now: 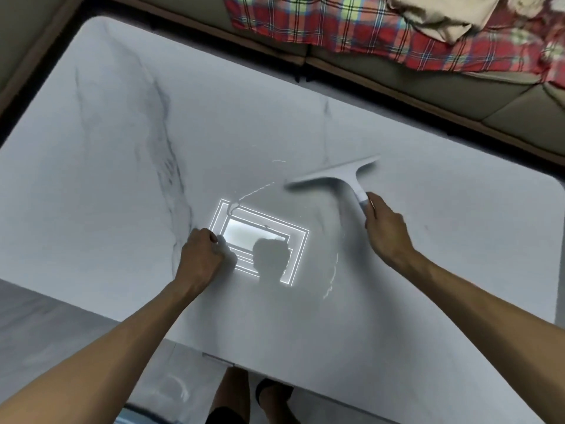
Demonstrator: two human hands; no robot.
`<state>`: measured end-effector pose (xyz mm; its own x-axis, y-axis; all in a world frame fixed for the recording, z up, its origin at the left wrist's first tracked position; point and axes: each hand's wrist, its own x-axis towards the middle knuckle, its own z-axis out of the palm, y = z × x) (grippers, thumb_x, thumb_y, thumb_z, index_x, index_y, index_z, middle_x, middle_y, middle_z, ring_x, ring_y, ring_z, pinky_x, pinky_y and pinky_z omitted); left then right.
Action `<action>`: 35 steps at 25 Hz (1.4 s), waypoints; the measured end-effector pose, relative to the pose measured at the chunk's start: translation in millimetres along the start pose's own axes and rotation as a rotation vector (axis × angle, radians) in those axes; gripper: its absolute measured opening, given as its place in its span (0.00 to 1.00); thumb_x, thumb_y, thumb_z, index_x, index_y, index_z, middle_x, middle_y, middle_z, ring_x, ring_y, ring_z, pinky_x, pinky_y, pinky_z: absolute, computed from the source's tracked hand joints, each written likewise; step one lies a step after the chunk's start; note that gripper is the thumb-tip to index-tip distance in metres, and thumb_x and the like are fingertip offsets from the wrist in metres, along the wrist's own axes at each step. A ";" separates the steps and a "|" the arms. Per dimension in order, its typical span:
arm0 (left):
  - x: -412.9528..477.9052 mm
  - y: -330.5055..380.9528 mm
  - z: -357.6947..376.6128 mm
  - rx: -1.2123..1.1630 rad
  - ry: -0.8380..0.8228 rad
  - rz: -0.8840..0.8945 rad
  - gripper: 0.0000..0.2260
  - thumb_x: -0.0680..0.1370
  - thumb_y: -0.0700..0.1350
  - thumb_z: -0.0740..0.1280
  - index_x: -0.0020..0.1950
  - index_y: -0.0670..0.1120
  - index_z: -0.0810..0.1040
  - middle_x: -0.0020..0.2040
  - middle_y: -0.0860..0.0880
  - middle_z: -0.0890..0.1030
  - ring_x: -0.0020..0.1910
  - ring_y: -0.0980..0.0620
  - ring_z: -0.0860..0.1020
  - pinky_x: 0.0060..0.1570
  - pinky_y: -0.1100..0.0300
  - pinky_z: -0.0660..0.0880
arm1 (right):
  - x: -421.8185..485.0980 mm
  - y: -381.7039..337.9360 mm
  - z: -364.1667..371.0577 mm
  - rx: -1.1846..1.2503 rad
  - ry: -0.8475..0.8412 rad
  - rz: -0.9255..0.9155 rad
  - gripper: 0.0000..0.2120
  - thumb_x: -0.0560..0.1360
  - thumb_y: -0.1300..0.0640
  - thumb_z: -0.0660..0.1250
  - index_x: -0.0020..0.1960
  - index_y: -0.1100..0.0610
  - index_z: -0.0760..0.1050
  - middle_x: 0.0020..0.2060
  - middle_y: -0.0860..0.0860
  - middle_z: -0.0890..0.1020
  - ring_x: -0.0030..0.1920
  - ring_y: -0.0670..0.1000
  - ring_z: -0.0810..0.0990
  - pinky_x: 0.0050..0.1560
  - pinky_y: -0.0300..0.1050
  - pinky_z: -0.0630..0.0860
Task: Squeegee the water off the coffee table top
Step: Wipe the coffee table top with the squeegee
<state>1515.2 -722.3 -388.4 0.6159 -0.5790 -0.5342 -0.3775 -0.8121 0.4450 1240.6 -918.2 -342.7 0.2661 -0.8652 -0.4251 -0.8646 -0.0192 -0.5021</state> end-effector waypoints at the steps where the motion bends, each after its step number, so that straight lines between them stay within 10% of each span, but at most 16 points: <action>1: 13.6 1.8 -3.1 0.029 0.037 0.036 0.08 0.74 0.38 0.59 0.34 0.41 0.68 0.37 0.43 0.72 0.43 0.33 0.77 0.38 0.48 0.72 | 23.7 -25.1 6.4 0.052 0.004 -0.006 0.19 0.82 0.43 0.48 0.69 0.45 0.66 0.45 0.54 0.81 0.46 0.58 0.79 0.48 0.49 0.74; 8: 68.9 -4.9 -16.1 0.146 -0.013 0.176 0.08 0.71 0.44 0.52 0.32 0.48 0.63 0.41 0.47 0.67 0.41 0.45 0.71 0.46 0.51 0.73 | 167.3 -161.1 35.1 0.305 0.088 0.109 0.20 0.81 0.49 0.49 0.72 0.41 0.64 0.46 0.51 0.74 0.44 0.53 0.70 0.33 0.39 0.61; 12: 98.6 -14.2 -12.3 0.253 -0.128 0.153 0.12 0.69 0.42 0.51 0.47 0.43 0.71 0.51 0.39 0.68 0.58 0.36 0.68 0.56 0.47 0.69 | 208.6 -190.2 47.4 0.218 0.066 0.094 0.24 0.79 0.52 0.49 0.74 0.41 0.61 0.49 0.49 0.72 0.44 0.53 0.68 0.33 0.37 0.60; 17: 102.8 -10.4 -3.6 0.250 -0.233 0.169 0.17 0.68 0.39 0.63 0.57 0.44 0.71 0.71 0.32 0.59 0.74 0.32 0.54 0.72 0.47 0.58 | 214.0 -179.9 55.9 -0.101 -0.005 -0.084 0.23 0.82 0.49 0.50 0.77 0.48 0.59 0.70 0.52 0.73 0.67 0.59 0.71 0.66 0.50 0.68; 29: 101.8 20.2 -19.9 0.255 -0.274 0.075 0.15 0.75 0.39 0.59 0.61 0.40 0.69 0.72 0.27 0.58 0.74 0.31 0.54 0.71 0.45 0.60 | 39.4 7.2 -34.5 -0.315 -0.118 0.066 0.18 0.80 0.38 0.50 0.70 0.28 0.57 0.60 0.45 0.81 0.58 0.55 0.80 0.52 0.47 0.75; 35: 97.9 26.2 -23.9 0.291 -0.295 0.061 0.16 0.79 0.42 0.57 0.64 0.37 0.68 0.73 0.27 0.56 0.75 0.32 0.52 0.72 0.44 0.59 | 80.0 -40.6 -43.6 -0.073 -0.050 0.073 0.20 0.80 0.38 0.53 0.70 0.41 0.68 0.49 0.45 0.78 0.48 0.52 0.76 0.55 0.50 0.75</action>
<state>1582.1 -798.5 -411.8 0.3779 -0.5883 -0.7149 -0.6132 -0.7376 0.2829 1278.4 -1008.5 -323.4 0.2203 -0.8397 -0.4964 -0.9106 0.0054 -0.4132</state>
